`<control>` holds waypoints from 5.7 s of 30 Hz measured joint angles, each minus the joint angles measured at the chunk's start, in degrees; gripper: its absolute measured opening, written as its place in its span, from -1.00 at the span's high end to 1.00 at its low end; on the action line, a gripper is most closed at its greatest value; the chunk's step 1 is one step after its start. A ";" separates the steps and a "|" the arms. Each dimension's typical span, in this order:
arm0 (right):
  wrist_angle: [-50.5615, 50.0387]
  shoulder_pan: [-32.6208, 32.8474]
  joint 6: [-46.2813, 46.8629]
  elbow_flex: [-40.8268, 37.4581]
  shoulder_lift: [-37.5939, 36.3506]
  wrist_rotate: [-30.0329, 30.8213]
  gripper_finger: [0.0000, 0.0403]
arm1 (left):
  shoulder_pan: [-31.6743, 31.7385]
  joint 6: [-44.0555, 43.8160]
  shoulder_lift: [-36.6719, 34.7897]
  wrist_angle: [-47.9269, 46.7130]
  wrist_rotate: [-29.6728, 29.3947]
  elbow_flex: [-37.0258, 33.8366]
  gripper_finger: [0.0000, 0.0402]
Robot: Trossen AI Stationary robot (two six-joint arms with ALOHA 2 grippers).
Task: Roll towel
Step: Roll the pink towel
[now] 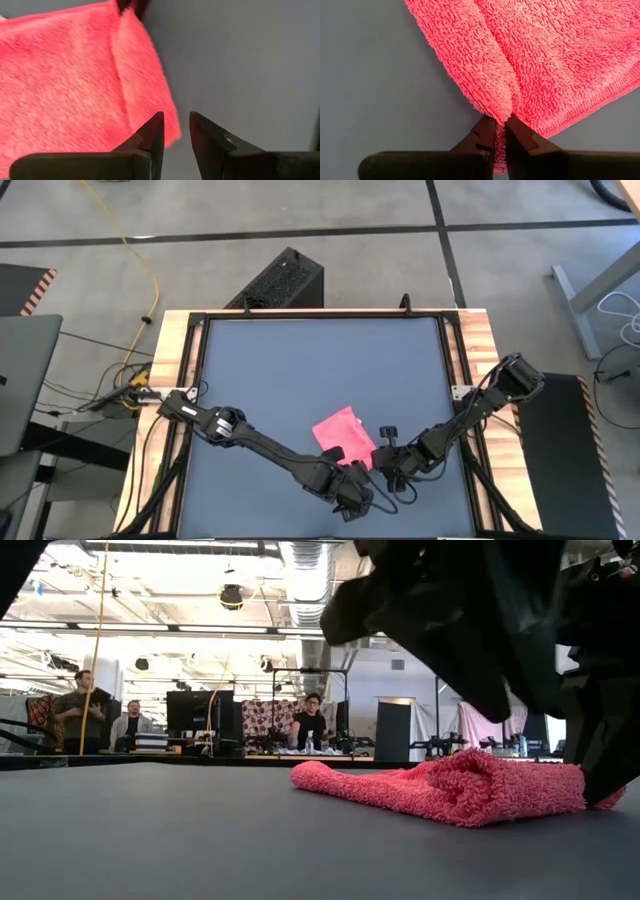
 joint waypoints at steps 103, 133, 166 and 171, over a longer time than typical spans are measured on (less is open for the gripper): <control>-6.95 -12.55 15.09 0.09 -6.65 -40.54 0.83 | 2.00 -11.35 1.86 6.39 14.55 -2.72 1.00; -11.18 -12.74 16.15 -0.18 -6.70 -34.17 0.29 | 1.81 -12.65 2.21 6.41 16.55 -5.97 1.00; 10.25 6.82 5.21 0.04 -23.51 -4.17 0.37 | 2.70 -13.12 2.29 9.05 13.68 -5.97 1.00; 10.05 12.71 -2.87 0.14 -19.10 4.88 0.37 | 2.74 -13.85 2.34 9.00 13.75 -5.97 1.00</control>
